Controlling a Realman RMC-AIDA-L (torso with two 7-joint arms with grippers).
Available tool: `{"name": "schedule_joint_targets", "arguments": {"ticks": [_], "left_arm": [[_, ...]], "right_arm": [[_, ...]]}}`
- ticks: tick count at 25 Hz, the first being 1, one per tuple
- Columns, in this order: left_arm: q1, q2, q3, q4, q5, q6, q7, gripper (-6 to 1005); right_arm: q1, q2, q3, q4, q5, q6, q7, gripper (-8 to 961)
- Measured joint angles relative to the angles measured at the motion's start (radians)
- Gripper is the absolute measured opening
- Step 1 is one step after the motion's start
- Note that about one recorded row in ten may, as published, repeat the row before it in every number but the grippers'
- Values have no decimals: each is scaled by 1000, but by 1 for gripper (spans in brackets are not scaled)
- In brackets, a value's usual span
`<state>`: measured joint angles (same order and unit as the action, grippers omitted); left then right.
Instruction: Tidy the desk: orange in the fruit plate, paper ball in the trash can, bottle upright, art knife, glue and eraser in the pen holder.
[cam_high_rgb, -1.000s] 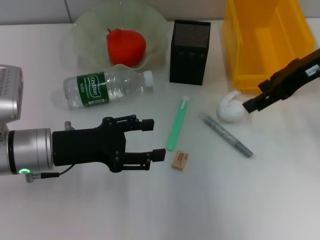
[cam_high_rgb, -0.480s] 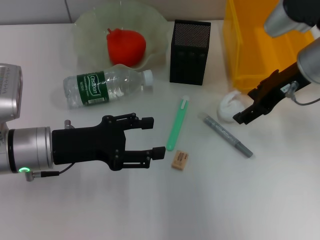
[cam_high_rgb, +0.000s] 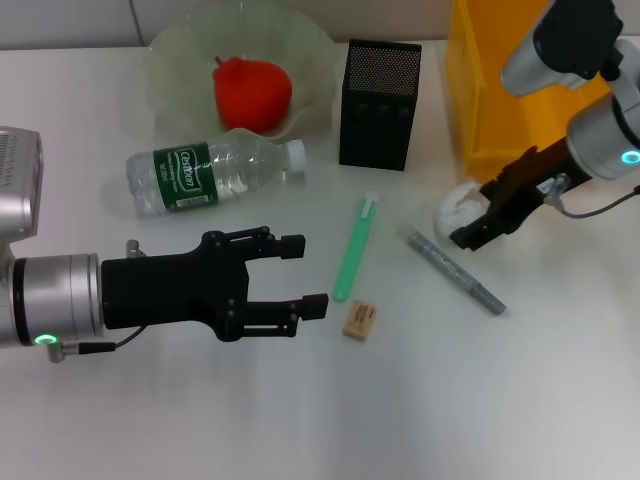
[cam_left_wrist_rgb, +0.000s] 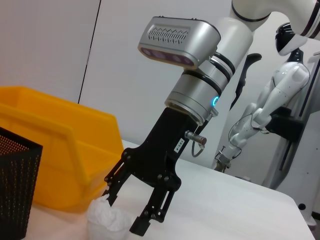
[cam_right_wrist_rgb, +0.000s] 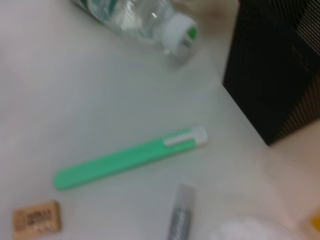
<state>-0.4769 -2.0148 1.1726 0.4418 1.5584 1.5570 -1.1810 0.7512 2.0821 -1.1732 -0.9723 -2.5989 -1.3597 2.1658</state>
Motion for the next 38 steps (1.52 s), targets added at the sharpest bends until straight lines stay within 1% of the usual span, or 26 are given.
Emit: {"name": "schedule_joint_targets", "arguments": {"ticks": [4, 11, 18, 20, 23, 25, 27, 30, 32, 34, 36, 38], "left_arm": [[0, 1, 2, 0, 0, 0, 0, 813], [-5, 4, 8, 0, 0, 0, 0, 813], [-7, 4, 7, 0, 0, 0, 0, 813], [-8, 4, 7, 0, 0, 0, 0, 813], [-8, 4, 7, 0, 0, 0, 0, 813], [-8, 4, 7, 0, 0, 0, 0, 813], [-9, 4, 7, 0, 0, 0, 0, 813], [-9, 3, 7, 0, 2, 0, 0, 813], [-9, 2, 4, 0, 8, -1, 0, 813], [-10, -1, 1, 0, 17, -3, 0, 813], [-12, -2, 0, 0, 23, -6, 0, 812], [-12, -3, -1, 0, 23, -8, 0, 812]], "right_arm": [[2, 0, -7, 20, 46, 19, -15, 832], [6, 0, -29, 61, 48, 71, -15, 822], [0, -1, -32, 59, 48, 68, -12, 813], [-1, -1, -27, 44, 51, 47, -9, 738], [-5, -1, -20, -25, 70, -37, 11, 625], [-15, -3, -6, -106, 88, -105, 38, 604], [-29, -3, 30, -210, 100, -172, 70, 583], [-45, -4, 104, -355, 105, -231, 117, 575], [-57, -4, 149, -433, 109, -241, 138, 576], [-69, -5, 192, -483, 110, -229, 150, 578], [-75, -5, 236, -505, 110, -198, 159, 579], [-80, -6, 272, -501, 107, -147, 162, 581]]}}
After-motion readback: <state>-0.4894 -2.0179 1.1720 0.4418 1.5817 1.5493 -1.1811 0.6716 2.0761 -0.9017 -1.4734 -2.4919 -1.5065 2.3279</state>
